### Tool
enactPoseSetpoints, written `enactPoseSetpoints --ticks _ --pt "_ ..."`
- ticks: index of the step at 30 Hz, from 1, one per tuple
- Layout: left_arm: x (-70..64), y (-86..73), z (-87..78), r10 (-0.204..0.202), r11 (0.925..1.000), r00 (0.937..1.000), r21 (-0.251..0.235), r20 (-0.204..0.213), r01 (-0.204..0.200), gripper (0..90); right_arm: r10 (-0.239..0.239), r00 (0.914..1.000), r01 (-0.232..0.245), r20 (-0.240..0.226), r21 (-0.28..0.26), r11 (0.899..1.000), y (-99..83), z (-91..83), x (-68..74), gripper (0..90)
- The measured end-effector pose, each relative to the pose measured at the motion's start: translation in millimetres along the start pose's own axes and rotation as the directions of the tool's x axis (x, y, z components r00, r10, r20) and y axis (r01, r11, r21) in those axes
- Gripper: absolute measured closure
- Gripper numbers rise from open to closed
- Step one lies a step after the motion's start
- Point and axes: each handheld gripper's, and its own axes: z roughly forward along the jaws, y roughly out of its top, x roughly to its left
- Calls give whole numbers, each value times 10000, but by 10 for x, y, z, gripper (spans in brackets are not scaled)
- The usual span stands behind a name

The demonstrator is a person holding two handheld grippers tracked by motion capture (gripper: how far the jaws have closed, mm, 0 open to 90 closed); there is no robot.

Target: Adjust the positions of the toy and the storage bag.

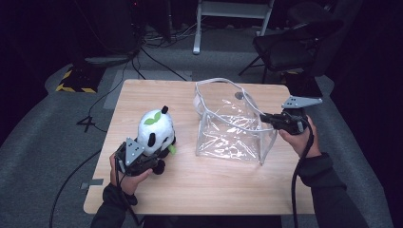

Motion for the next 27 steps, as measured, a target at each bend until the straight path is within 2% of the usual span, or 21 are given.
enactPoseSetpoints --ticks 4,8,11,12,13,14,18,21,24,25,26,27 --pt "-3 4 5 -17 10000 10000 7 -14 17 288 -188 9984 196 -526 141 9997 -21 -12 120 880" --pt "-5 5 5 7 10000 10000 11 -11 -7 288 -389 9967 403 -711 194 9990 -24 66 245 879" --pt "-1 7 3 14 10000 10000 34 2 -14 288 -346 9975 356 -624 147 9993 -2 105 294 863" --pt "-2 8 3 25 10000 10000 41 6 -25 288 -320 9976 327 -606 107 9994 1 115 300 838" --pt "-1 7 3 41 10000 10000 43 9 -41 288 -254 9984 255 -505 13 9997 6 120 300 746" --pt "-1 7 1 50 10000 10000 52 11 -50 288 -254 9984 255 -505 13 9997 6 120 300 746" --pt "2 8 5 68 10000 10000 50 1 -68 289 -102 9998 95 -180 -390 9992 21 32 264 583" --pt "-7 8 14 122 9999 9999 55 -25 -122 289 -98 9999 101 73 -420 9991 2 -45 224 483" --pt "-15 8 26 75 10000 10000 12 -17 -75 290 -88 9993 114 361 -722 9973 -53 -135 176 395" --pt "-15 9 31 -6 10000 10000 -17 43 6 290 -68 9993 98 372 -801 9967 -75 -161 166 370" --pt "-29 12 45 -196 9998 9997 -55 139 197 294 -261 9995 279 168 -1174 9927 -127 -226 173 354" --pt "-29 12 45 -196 9998 9997 -55 139 197 295 -261 9995 279 168 -1174 9927 -127 -226 173 354"
